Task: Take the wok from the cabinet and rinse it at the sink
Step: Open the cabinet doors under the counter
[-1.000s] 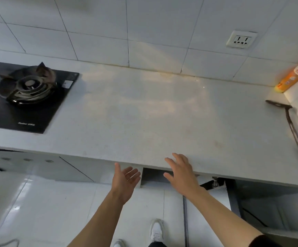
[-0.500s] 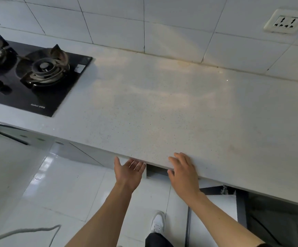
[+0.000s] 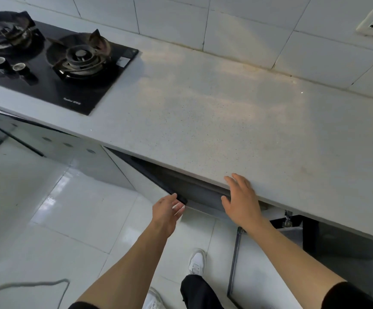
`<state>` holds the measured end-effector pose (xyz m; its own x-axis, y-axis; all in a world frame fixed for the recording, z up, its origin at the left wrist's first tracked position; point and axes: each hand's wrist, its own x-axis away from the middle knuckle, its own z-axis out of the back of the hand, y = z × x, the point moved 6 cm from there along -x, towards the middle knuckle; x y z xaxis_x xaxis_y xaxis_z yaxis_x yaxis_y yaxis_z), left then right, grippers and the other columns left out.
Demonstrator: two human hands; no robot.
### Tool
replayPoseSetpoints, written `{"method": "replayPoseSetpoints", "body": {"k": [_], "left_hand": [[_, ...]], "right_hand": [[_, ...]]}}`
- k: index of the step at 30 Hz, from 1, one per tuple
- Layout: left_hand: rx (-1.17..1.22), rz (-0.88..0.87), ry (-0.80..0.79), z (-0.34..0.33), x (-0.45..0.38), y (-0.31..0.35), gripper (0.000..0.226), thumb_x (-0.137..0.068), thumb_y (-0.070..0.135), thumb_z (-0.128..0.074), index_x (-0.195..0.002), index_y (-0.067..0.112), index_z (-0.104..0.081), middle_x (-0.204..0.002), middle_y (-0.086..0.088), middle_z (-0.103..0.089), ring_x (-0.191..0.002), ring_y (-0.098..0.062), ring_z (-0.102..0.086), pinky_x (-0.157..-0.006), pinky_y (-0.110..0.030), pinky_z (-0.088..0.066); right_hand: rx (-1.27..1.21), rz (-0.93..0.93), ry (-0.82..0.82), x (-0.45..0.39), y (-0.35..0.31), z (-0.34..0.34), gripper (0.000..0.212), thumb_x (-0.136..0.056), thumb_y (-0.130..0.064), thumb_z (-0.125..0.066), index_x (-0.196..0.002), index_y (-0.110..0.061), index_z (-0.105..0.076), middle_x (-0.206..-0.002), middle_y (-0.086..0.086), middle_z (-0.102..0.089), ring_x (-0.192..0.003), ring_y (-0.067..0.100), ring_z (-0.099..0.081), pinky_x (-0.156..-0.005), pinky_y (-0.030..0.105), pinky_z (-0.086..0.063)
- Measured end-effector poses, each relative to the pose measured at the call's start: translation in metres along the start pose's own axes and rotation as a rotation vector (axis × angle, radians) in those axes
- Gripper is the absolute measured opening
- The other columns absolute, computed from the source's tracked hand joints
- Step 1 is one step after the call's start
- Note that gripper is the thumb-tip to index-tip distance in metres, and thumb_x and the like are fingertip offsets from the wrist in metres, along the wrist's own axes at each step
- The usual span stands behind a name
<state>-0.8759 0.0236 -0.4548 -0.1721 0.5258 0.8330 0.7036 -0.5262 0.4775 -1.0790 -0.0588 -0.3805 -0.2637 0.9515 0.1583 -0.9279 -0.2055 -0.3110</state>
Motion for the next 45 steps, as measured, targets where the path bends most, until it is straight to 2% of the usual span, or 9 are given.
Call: {"method": "replayPoseSetpoints", "body": {"k": [8,13,17,22,26,32,36,39,45], "left_hand": [[-0.44,-0.196,0.205,0.08,0.03,0.006,0.037,-0.07,0.022,-0.085,-0.086,0.009,-0.054,-0.078,-0.012,-0.065,-0.061,-0.019,-0.063,-0.058,-0.029,-0.05],[-0.605,-0.34,0.349,0.119,0.06,0.014,0.029,-0.075,0.008,-0.076,-0.089,0.017,-0.052,-0.084,-0.007,-0.063,-0.073,-0.02,-0.061,-0.056,-0.025,-0.046],[-0.785,-0.443,0.374,0.152,0.071,0.026,0.031,-0.076,0.006,-0.069,-0.104,0.012,-0.057,-0.086,0.0,-0.063,-0.078,-0.019,-0.063,-0.072,-0.035,-0.056],[-1.171,-0.772,0.368,0.181,0.085,0.041,0.063,-0.079,-0.002,-0.065,-0.134,0.019,-0.044,-0.128,0.003,-0.044,-0.116,-0.019,-0.043,-0.097,-0.027,-0.043],[-1.533,-0.948,0.406,0.206,0.083,0.045,0.064,-0.058,-0.014,-0.07,-0.116,0.01,-0.059,-0.127,-0.004,-0.054,-0.108,-0.028,-0.05,-0.081,-0.035,-0.053],[-1.881,-0.802,0.511,0.237,0.082,0.063,0.059,-0.046,0.001,-0.067,-0.105,0.001,-0.06,-0.106,-0.015,-0.054,-0.083,-0.032,-0.049,-0.06,-0.036,-0.047],[-1.874,-0.62,0.536,0.253,0.077,0.073,0.091,-0.051,0.027,-0.08,-0.131,0.004,-0.042,-0.132,-0.03,-0.038,-0.109,-0.041,-0.043,-0.083,-0.041,-0.049],[-1.847,-0.573,0.512,0.266,0.075,0.085,0.091,-0.074,0.037,-0.067,-0.145,0.009,-0.017,-0.151,-0.03,-0.009,-0.136,-0.044,-0.017,-0.108,-0.043,-0.035],[-1.772,-0.438,0.437,0.29,0.081,0.112,0.093,-0.081,0.042,-0.064,-0.15,0.012,-0.009,-0.158,-0.022,0.001,-0.146,-0.038,-0.004,-0.114,-0.043,-0.027]], "right_hand": [[-0.021,0.051,-0.057,0.032,-0.065,-0.028,0.06,-0.092,-0.029,-0.058,-0.144,-0.013,-0.035,-0.152,0.01,-0.029,-0.141,0.026,-0.024,-0.11,0.039,-0.033],[-0.004,0.097,-0.091,0.042,-0.099,-0.039,0.058,-0.094,-0.03,-0.055,-0.145,-0.014,-0.033,-0.154,0.01,-0.024,-0.143,0.024,-0.019,-0.11,0.036,-0.033],[0.009,0.125,-0.108,0.045,-0.123,-0.047,0.059,-0.094,-0.031,-0.055,-0.145,-0.014,-0.032,-0.153,0.011,-0.025,-0.141,0.025,-0.02,-0.11,0.036,-0.034],[-0.005,0.168,-0.136,0.05,-0.158,-0.06,0.057,-0.093,-0.03,-0.056,-0.144,-0.016,-0.033,-0.152,0.01,-0.026,-0.14,0.025,-0.023,-0.107,0.036,-0.037],[-0.005,0.198,-0.149,0.056,-0.175,-0.066,0.057,-0.094,-0.028,-0.055,-0.144,-0.015,-0.033,-0.153,0.01,-0.026,-0.141,0.025,-0.022,-0.11,0.037,-0.035],[-0.009,0.205,-0.159,0.06,-0.186,-0.068,0.057,-0.093,-0.029,-0.056,-0.144,-0.016,-0.035,-0.153,0.009,-0.026,-0.141,0.023,-0.02,-0.111,0.036,-0.032],[0.022,0.204,-0.177,0.065,-0.191,-0.066,0.055,-0.093,-0.03,-0.055,-0.142,-0.015,-0.037,-0.154,0.01,-0.023,-0.142,0.024,-0.017,-0.11,0.035,-0.033],[0.049,0.204,-0.177,0.069,-0.192,-0.059,0.053,-0.093,-0.031,-0.055,-0.141,-0.015,-0.039,-0.154,0.011,-0.022,-0.142,0.024,-0.017,-0.11,0.037,-0.032],[0.022,0.173,-0.166,0.07,-0.193,-0.04,0.05,-0.093,-0.03,-0.058,-0.138,-0.016,-0.042,-0.154,0.01,-0.024,-0.143,0.025,-0.016,-0.111,0.038,-0.031]]}}
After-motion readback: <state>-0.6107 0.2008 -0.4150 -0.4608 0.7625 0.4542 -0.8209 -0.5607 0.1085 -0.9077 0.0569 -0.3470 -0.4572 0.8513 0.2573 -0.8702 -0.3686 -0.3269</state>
